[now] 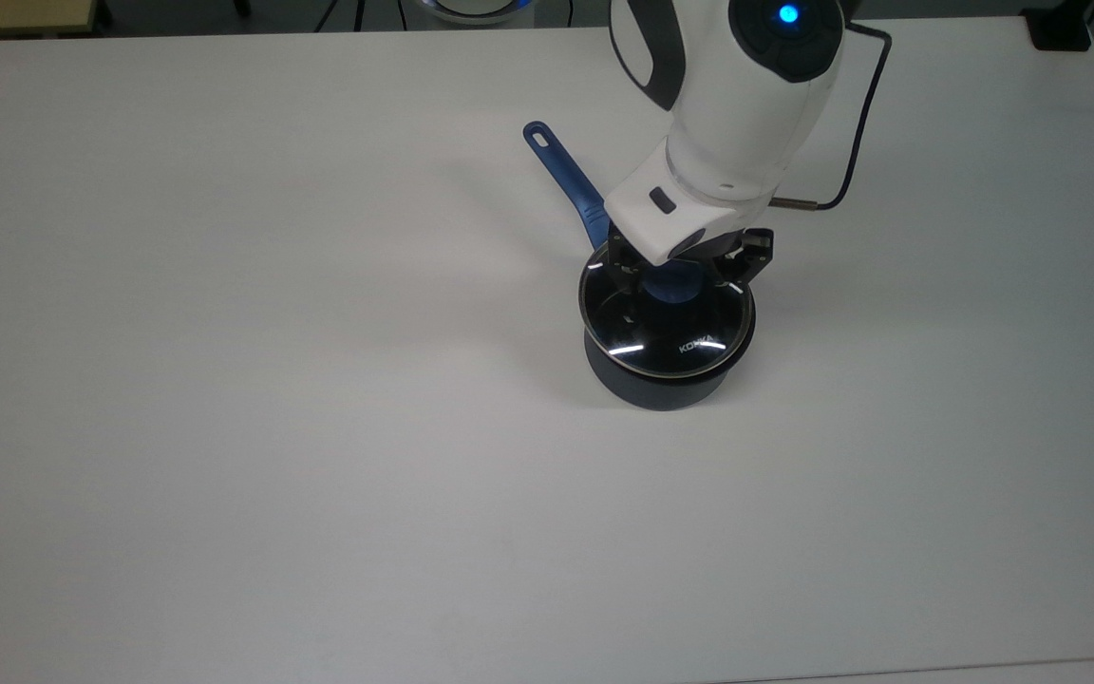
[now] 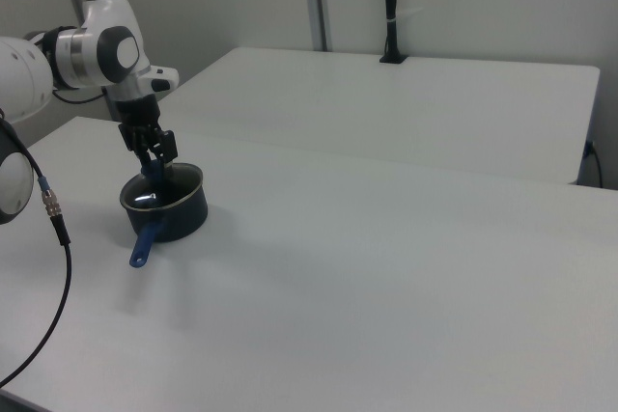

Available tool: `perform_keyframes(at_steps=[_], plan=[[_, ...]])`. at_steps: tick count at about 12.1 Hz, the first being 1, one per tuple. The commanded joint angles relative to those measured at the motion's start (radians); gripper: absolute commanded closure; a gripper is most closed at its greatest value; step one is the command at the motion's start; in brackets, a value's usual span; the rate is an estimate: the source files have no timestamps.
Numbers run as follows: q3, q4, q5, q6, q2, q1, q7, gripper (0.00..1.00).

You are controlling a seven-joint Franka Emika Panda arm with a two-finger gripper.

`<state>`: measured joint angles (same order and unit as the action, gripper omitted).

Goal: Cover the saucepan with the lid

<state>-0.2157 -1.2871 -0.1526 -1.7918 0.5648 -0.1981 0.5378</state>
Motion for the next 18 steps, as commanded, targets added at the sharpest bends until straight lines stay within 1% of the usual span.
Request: perform_keyframes(at_steps=[1, 3, 4, 6, 7, 8, 10, 11, 13, 14, 15, 16, 17, 18], plan=[[0.013, 0.006, -0.03, -0.034, 0.003, -0.021, 0.027, 0.36], [0.013, 0.005, -0.028, -0.046, 0.004, -0.021, 0.036, 0.19], [0.013, 0.005, -0.028, -0.054, 0.003, -0.021, 0.05, 0.0], [0.013, -0.006, -0.028, -0.043, -0.011, -0.024, 0.05, 0.0], [0.012, -0.017, -0.019, -0.035, -0.054, -0.014, 0.05, 0.0], [0.007, -0.034, -0.012, -0.011, -0.118, 0.012, 0.048, 0.0], [0.001, -0.073, 0.019, 0.092, -0.269, 0.093, 0.042, 0.0], [0.001, -0.133, 0.027, 0.118, -0.363, 0.136, 0.016, 0.0], [0.015, -0.259, 0.039, 0.143, -0.529, 0.207, -0.126, 0.0], [0.034, -0.3, 0.041, 0.179, -0.58, 0.224, -0.168, 0.0], [0.092, -0.339, 0.056, 0.19, -0.629, 0.215, -0.2, 0.0], [0.167, -0.406, 0.118, 0.184, -0.69, 0.183, -0.249, 0.0], [0.194, -0.414, 0.128, 0.186, -0.701, 0.186, -0.313, 0.0], [0.197, -0.41, 0.128, 0.181, -0.694, 0.204, -0.39, 0.0]])
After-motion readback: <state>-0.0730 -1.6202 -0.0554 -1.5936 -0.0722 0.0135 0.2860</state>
